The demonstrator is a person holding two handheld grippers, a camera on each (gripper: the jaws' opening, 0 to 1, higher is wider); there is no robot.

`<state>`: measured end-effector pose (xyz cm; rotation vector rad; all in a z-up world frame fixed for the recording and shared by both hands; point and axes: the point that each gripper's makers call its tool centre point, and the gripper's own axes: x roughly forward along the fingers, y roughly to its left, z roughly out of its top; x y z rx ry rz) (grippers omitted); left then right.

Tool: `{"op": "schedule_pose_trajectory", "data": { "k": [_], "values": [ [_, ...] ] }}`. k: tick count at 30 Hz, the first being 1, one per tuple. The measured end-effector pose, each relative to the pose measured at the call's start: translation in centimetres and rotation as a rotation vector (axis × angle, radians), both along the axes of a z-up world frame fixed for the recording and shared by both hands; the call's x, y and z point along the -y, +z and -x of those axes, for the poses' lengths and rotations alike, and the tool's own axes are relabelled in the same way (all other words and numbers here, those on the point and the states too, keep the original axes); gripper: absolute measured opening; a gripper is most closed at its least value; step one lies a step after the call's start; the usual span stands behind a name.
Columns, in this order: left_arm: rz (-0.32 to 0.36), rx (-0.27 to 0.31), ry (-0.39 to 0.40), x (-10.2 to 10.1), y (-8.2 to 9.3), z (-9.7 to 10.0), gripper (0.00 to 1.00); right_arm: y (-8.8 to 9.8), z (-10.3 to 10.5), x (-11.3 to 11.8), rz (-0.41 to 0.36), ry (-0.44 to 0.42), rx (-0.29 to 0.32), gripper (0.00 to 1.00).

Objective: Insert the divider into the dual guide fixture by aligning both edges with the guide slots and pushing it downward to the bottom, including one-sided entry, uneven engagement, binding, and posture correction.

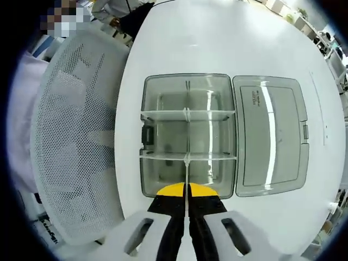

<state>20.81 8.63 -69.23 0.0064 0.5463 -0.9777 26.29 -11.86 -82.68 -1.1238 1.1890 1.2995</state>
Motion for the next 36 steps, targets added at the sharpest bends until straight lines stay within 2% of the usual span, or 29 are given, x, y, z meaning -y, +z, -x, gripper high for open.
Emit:
{"op": "schedule_pose_trajectory", "data": {
  "k": [11, 36],
  "values": [
    [-0.001, -0.002, 0.001, 0.0, 0.0, 0.0, 0.38, -1.0, 0.0, 0.0, 0.015, -0.002, 0.001, 0.0],
    [0.0, -0.005, 0.01, -0.1, 0.0, -0.2, 0.38, -2.0, 0.0, 0.0, 0.011, 0.01, 0.014, 0.0]
  ]
}}
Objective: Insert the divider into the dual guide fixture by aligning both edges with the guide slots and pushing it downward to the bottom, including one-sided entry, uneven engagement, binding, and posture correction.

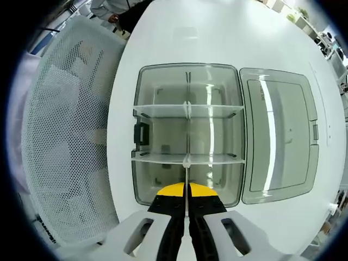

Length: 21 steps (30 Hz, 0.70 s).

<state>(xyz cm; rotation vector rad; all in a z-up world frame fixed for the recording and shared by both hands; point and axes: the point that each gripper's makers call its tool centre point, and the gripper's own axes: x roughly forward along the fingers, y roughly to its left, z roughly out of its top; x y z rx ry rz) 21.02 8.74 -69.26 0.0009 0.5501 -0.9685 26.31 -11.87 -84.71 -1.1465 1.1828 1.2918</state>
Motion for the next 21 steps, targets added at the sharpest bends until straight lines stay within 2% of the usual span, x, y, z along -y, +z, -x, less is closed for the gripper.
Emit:
{"op": "schedule_pose_trajectory", "data": {
  "k": [21],
  "values": [
    [-0.008, 0.002, 0.005, -0.26, 0.25, 0.01, 0.38, -0.23, 0.0, -0.05, -0.026, -0.016, 0.003, 0.0]
  ]
}}
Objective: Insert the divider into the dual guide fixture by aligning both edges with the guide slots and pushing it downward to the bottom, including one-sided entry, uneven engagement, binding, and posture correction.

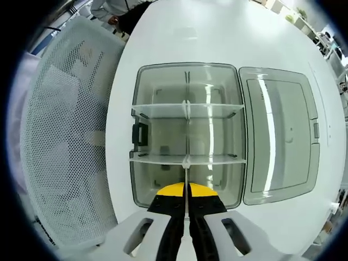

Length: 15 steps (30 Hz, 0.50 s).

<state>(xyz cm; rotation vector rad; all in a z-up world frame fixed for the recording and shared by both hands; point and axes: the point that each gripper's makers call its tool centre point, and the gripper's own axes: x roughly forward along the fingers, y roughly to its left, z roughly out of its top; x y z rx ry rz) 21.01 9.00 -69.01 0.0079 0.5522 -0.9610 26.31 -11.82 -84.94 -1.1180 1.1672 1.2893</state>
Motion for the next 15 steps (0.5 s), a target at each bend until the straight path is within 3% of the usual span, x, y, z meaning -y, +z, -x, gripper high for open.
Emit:
{"op": "schedule_pose_trajectory", "data": {
  "k": [15],
  "values": [
    [0.005, 0.004, 0.008, -0.18, 0.12, 0.04, 0.38, -0.01, 0.13, -0.04, -0.007, -0.029, -0.014, 0.0]
  ]
}}
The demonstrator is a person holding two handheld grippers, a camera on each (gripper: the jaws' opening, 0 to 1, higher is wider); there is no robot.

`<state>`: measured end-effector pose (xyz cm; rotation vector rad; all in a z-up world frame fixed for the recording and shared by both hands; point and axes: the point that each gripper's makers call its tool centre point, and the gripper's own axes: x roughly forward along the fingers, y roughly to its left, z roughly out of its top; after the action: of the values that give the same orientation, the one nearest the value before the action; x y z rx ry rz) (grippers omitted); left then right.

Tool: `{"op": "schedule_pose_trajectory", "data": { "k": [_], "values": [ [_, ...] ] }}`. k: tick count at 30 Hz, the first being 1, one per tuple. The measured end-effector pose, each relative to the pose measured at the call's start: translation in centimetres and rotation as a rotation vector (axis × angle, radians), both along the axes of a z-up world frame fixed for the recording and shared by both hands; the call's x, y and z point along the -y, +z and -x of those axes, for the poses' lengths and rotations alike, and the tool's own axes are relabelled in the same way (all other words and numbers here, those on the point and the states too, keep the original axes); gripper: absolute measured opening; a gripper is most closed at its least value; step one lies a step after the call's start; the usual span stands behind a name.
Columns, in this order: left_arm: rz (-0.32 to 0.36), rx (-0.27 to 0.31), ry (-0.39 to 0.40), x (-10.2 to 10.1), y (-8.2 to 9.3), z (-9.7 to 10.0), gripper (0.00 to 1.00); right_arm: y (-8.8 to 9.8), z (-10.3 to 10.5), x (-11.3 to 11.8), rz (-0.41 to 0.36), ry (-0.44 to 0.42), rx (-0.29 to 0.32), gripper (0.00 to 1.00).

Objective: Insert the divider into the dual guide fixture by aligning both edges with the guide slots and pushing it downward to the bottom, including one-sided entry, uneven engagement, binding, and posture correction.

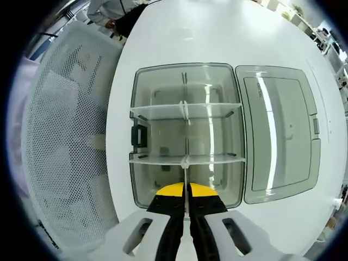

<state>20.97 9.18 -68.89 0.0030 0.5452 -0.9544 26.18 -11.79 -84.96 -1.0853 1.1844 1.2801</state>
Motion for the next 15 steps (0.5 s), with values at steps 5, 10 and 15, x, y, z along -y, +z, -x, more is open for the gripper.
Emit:
{"op": "schedule_pose_trajectory", "data": {
  "k": [5, 10, 15],
  "values": [
    [0.0, 0.001, 0.002, -0.04, 0.0, -0.04, 0.38, 0.02, -0.04, -0.02, -0.003, 0.0, 0.001, 0.0],
    [0.0, 0.0, 0.003, -0.07, -0.01, -0.09, 0.38, 0.06, -0.25, -0.07, -0.012, -0.002, 0.009, 0.0],
    [0.001, 0.002, 0.002, -0.05, 0.0, -0.15, 0.38, 0.28, -0.29, 0.21, -0.014, -0.001, 0.01, 0.01]
  ]
}}
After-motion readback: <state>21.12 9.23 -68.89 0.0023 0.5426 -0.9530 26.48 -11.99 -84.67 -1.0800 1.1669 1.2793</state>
